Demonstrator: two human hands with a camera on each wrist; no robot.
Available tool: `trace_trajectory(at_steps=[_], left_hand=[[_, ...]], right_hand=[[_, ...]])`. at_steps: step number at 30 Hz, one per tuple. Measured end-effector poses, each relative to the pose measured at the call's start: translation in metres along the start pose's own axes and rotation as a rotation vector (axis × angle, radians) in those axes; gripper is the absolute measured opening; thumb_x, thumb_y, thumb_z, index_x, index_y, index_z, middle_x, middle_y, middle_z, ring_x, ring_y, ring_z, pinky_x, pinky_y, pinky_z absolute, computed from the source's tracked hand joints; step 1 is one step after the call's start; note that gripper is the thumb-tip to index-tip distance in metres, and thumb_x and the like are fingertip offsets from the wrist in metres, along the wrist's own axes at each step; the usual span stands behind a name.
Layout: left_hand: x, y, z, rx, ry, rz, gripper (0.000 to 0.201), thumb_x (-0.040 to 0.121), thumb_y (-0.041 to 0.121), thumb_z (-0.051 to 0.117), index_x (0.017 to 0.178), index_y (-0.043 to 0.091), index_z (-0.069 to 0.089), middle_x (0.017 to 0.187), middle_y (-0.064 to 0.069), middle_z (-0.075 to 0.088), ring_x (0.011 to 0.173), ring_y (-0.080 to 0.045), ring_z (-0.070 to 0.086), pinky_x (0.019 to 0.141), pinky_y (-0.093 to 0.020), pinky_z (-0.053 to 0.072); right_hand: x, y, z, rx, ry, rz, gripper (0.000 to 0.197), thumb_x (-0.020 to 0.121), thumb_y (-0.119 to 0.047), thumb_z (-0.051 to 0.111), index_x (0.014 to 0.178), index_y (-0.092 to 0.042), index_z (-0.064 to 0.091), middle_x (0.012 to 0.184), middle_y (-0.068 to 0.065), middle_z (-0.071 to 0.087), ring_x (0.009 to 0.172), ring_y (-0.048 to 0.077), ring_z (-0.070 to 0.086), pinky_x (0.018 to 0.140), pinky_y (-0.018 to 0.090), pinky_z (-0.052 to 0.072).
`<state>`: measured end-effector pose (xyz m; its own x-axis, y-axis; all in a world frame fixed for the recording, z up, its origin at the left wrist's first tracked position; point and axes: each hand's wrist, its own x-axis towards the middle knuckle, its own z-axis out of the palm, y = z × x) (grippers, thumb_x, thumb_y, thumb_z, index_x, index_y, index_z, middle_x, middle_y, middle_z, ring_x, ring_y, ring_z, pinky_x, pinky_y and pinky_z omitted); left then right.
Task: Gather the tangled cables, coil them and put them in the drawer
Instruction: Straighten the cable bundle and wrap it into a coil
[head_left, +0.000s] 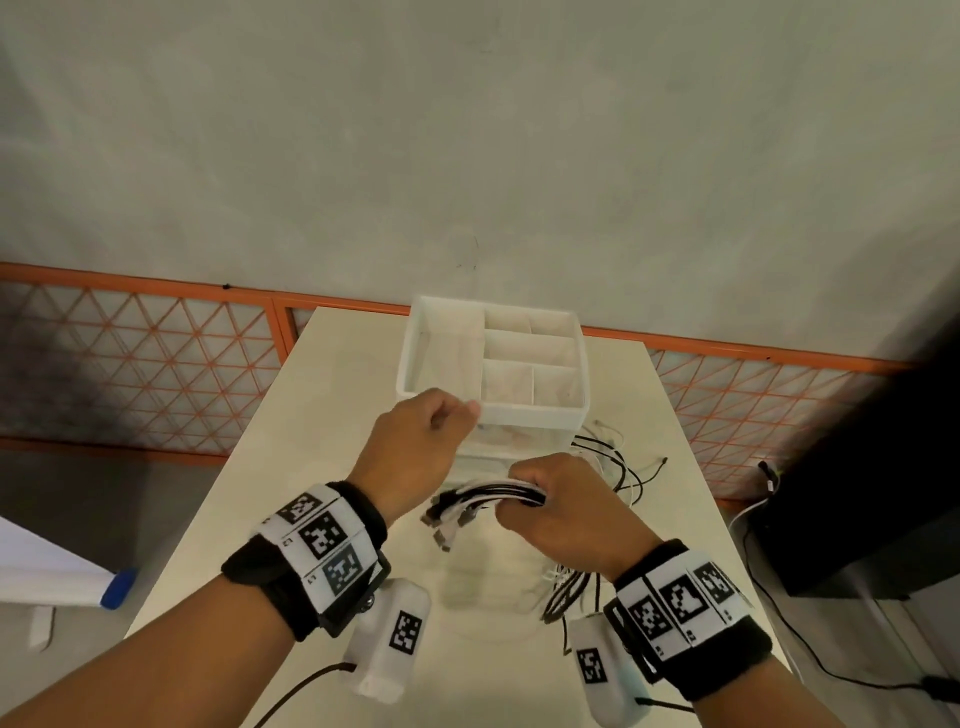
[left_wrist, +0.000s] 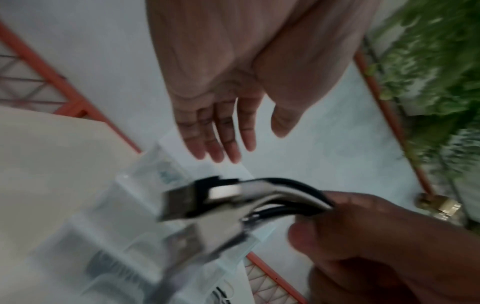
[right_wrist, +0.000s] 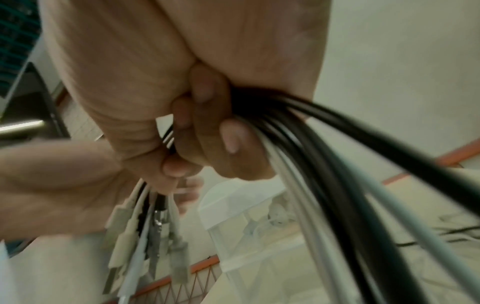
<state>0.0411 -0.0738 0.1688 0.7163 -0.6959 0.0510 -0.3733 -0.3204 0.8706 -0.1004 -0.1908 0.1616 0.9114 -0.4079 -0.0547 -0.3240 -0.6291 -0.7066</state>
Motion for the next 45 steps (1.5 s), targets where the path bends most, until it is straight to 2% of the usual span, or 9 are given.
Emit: trace_trajectory(at_steps=[4, 10, 16, 21, 29, 35, 39, 41, 45], left_hand=[[-0.009, 0.025, 0.021, 0.045, -0.259, 0.080, 0.064, 0.097, 0.063, 0.026, 0.088, 0.021, 0.073, 0.084, 0.001, 0.074, 0.081, -0.013, 0.069, 0.080, -0.029, 0.054], [-0.005, 0.018, 0.002, 0.121, -0.298, 0.031, 0.077, 0.093, 0.068, 0.028, 0.039, 0.023, 0.059, 0.037, 0.003, 0.050, 0.039, -0.005, 0.050, 0.060, -0.023, 0.043], [-0.001, 0.004, -0.030, -0.184, -0.367, -0.092, 0.057, 0.083, 0.066, 0.050, 0.064, 0.012, 0.059, 0.047, 0.005, 0.029, 0.044, -0.014, 0.022, 0.045, -0.024, 0.022], [0.008, 0.010, -0.020, -0.469, -0.157, -0.193, 0.047, 0.091, 0.051, 0.056, 0.067, 0.011, 0.054, 0.044, 0.005, 0.027, 0.039, -0.012, 0.020, 0.043, -0.024, 0.019], [0.005, 0.030, 0.013, -0.471, 0.067, -0.136, 0.058, 0.097, 0.060, 0.035, 0.069, 0.014, 0.058, 0.044, 0.008, 0.037, 0.038, -0.011, 0.030, 0.046, -0.026, 0.027], [-0.022, 0.047, 0.022, -0.561, -0.318, -0.069, 0.087, 0.066, 0.094, 0.028, 0.076, 0.019, 0.072, 0.078, -0.010, 0.074, 0.081, -0.032, 0.070, 0.091, -0.048, 0.054], [-0.014, 0.040, 0.008, -0.625, -0.325, -0.146, 0.076, 0.070, 0.078, 0.060, 0.083, 0.003, 0.065, 0.071, -0.023, 0.065, 0.073, -0.033, 0.069, 0.086, -0.044, 0.054], [-0.007, 0.033, 0.001, -0.627, -0.264, -0.196, 0.061, 0.079, 0.070, 0.056, 0.072, 0.010, 0.058, 0.052, -0.007, 0.048, 0.055, -0.020, 0.052, 0.072, -0.038, 0.044], [0.001, 0.022, -0.008, -0.507, -0.264, -0.171, 0.051, 0.085, 0.066, 0.054, 0.070, 0.018, 0.064, 0.057, 0.002, 0.048, 0.054, -0.014, 0.044, 0.062, -0.031, 0.037]], right_hand=[[0.007, -0.026, -0.001, -0.062, 0.000, -0.128, 0.025, 0.080, -0.008, 0.069, 0.065, -0.028, 0.066, 0.058, -0.015, 0.058, 0.057, 0.000, 0.058, 0.057, 0.012, 0.040], [0.002, -0.017, -0.020, 0.230, 0.042, -0.038, 0.016, 0.076, -0.025, 0.084, 0.069, -0.014, 0.074, 0.054, -0.013, 0.060, 0.050, 0.004, 0.050, 0.054, 0.020, 0.038], [-0.012, 0.019, -0.038, 0.719, 0.114, 0.055, 0.033, 0.083, -0.035, 0.067, 0.108, -0.018, 0.079, 0.064, 0.014, 0.029, 0.060, 0.024, 0.021, 0.054, 0.034, 0.015], [-0.011, 0.014, -0.031, 0.825, 0.273, -0.021, 0.032, 0.088, -0.023, 0.064, 0.118, -0.014, 0.074, 0.062, 0.003, 0.051, 0.055, 0.019, 0.028, 0.050, 0.027, 0.023], [-0.005, -0.024, 0.002, 0.657, 0.708, -0.266, 0.028, 0.096, -0.013, 0.063, 0.115, -0.033, 0.070, 0.070, -0.008, 0.069, 0.054, 0.001, 0.055, 0.061, 0.012, 0.044], [-0.001, -0.039, 0.024, 0.347, 0.684, -0.445, 0.029, 0.094, 0.002, 0.056, 0.111, -0.012, 0.074, 0.085, -0.005, 0.070, 0.078, 0.011, 0.068, 0.067, 0.031, 0.057], [-0.004, -0.038, 0.027, 0.298, 0.506, -0.506, 0.031, 0.099, 0.000, 0.050, 0.124, -0.006, 0.068, 0.118, 0.006, 0.060, 0.094, 0.015, 0.067, 0.078, 0.033, 0.059], [-0.005, -0.034, 0.025, 0.269, 0.424, -0.507, 0.028, 0.097, 0.002, 0.052, 0.116, -0.005, 0.071, 0.125, 0.002, 0.056, 0.087, 0.017, 0.067, 0.075, 0.032, 0.058], [-0.001, -0.030, 0.000, 0.269, 0.590, -0.389, 0.038, 0.080, -0.001, 0.056, 0.110, -0.015, 0.075, 0.117, -0.011, 0.062, 0.096, 0.011, 0.067, 0.078, 0.021, 0.053]])
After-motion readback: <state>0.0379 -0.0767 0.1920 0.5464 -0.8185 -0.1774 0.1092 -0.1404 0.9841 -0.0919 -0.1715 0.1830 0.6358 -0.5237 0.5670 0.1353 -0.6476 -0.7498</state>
